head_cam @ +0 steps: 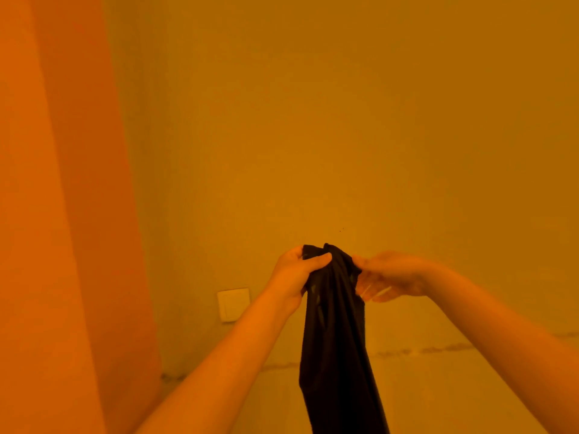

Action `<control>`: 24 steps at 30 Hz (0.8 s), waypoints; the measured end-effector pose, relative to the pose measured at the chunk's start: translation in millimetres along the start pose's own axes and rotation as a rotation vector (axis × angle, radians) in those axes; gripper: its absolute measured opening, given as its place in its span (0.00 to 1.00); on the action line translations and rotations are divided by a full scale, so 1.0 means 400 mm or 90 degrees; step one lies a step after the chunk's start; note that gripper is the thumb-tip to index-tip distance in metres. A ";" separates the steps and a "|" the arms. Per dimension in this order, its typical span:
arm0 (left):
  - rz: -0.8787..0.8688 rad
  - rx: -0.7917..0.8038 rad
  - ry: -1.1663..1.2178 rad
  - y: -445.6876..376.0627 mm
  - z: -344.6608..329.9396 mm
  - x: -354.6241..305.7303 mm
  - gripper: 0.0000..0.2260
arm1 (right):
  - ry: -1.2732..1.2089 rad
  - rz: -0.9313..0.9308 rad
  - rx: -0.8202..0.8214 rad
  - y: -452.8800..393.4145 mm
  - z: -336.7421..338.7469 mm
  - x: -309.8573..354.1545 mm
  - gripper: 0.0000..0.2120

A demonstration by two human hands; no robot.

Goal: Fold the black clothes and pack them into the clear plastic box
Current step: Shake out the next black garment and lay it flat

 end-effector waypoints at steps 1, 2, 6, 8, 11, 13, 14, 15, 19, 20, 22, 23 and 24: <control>-0.001 0.005 0.003 -0.001 -0.002 -0.001 0.04 | 0.021 -0.003 0.031 0.002 -0.006 -0.010 0.23; -0.002 0.008 0.003 -0.003 -0.004 -0.003 0.04 | 0.024 0.008 0.042 0.005 -0.013 -0.014 0.19; -0.001 0.029 -0.011 -0.002 -0.013 -0.008 0.05 | -0.107 0.116 -0.033 -0.012 -0.026 -0.002 0.08; -0.008 0.023 -0.018 0.002 -0.011 -0.013 0.05 | -0.155 0.131 -0.073 -0.016 -0.023 0.009 0.06; -0.030 -0.021 -0.024 0.006 0.009 -0.023 0.05 | -0.177 0.090 -0.071 -0.015 -0.019 0.014 0.07; -0.036 -0.041 -0.019 0.008 0.024 -0.029 0.04 | -0.133 0.053 -0.064 -0.010 -0.017 0.013 0.08; -0.038 -0.047 -0.019 0.009 0.030 -0.031 0.04 | -0.108 0.036 -0.055 -0.006 -0.017 0.012 0.08; -0.038 -0.052 -0.019 0.010 0.035 -0.032 0.04 | -0.092 0.022 -0.039 -0.003 -0.017 0.011 0.08; -0.041 -0.053 -0.007 0.014 0.040 -0.035 0.04 | -0.070 -0.016 0.037 0.013 -0.042 0.013 0.09; -0.041 -0.049 -0.005 0.015 0.039 -0.036 0.04 | -0.067 -0.012 0.034 0.013 -0.052 0.014 0.09; -0.043 -0.040 -0.010 0.017 0.035 -0.038 0.04 | -0.105 0.017 0.005 0.007 -0.069 0.020 0.07; -0.044 -0.037 -0.014 0.018 0.032 -0.038 0.04 | -0.136 0.038 -0.013 0.003 -0.074 0.024 0.06; -0.046 -0.036 -0.015 0.019 0.031 -0.039 0.04 | -0.161 0.059 -0.031 0.000 -0.076 0.028 0.05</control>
Point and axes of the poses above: each hand's wrist, its own y-axis away from the middle knuckle, its own z-axis out of the back of the hand, x = y × z, the point moved 3 cm from there along -y, towards the middle knuckle, and after that the axes turned 1 degree about z, right-handed, at the moved point
